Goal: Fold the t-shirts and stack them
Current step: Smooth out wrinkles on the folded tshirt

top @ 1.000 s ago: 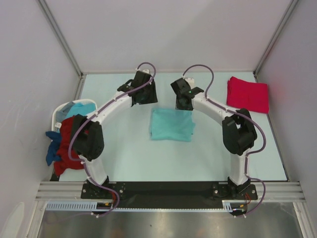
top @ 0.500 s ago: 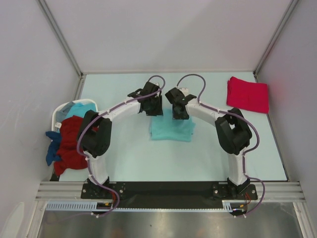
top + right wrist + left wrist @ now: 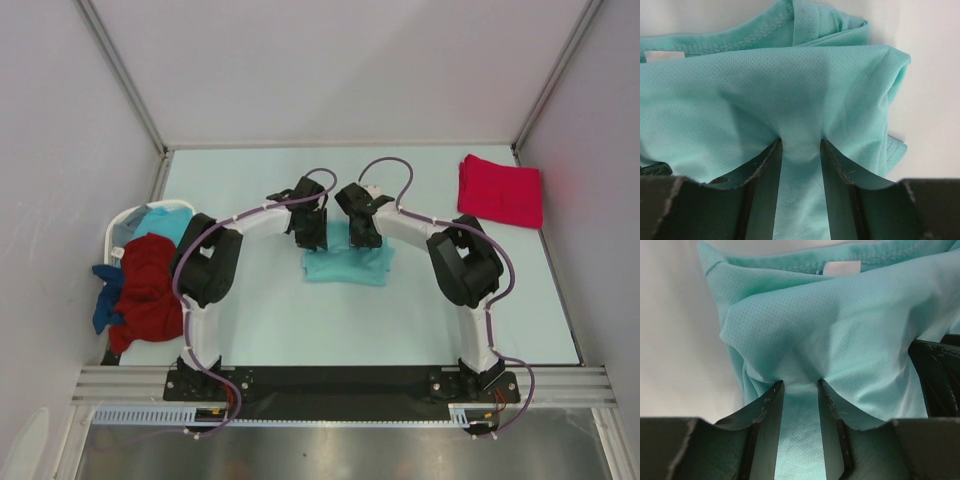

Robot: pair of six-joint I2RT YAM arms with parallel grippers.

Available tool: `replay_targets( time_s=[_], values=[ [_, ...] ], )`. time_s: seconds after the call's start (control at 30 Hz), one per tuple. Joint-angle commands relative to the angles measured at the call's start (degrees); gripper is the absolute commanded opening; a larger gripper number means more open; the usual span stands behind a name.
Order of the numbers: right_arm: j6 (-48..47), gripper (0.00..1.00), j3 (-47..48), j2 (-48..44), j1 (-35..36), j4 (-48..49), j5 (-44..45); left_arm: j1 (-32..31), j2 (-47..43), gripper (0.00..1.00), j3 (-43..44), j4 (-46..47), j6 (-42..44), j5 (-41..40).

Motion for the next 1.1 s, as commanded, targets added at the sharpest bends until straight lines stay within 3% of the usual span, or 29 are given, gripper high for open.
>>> replay_targets(
  time_s=[0.0, 0.2, 0.43, 1.07],
  values=[
    [1.13, 0.42, -2.2, 0.14, 0.2, 0.51, 1.05, -0.31, -3.43, 0.4, -2.96, 1.26, -0.71, -2.23],
    [0.78, 0.43, 1.22, -6.54, 1.69, -2.12, 6.15, -0.31, -13.64, 0.43, -1.92, 1.1, -0.01, -7.35],
    [0.95, 0.43, 6.06, -8.13, 5.03, -4.59, 6.33, -1.36, -17.7, 0.44, -0.07, -0.57, -0.8, -6.91],
    [5.26, 0.42, -5.36, -5.85, 8.47, -0.46, 3.87, -7.69, -15.25, 0.43, -14.3, 3.64, -4.41, -5.15]
  ],
)
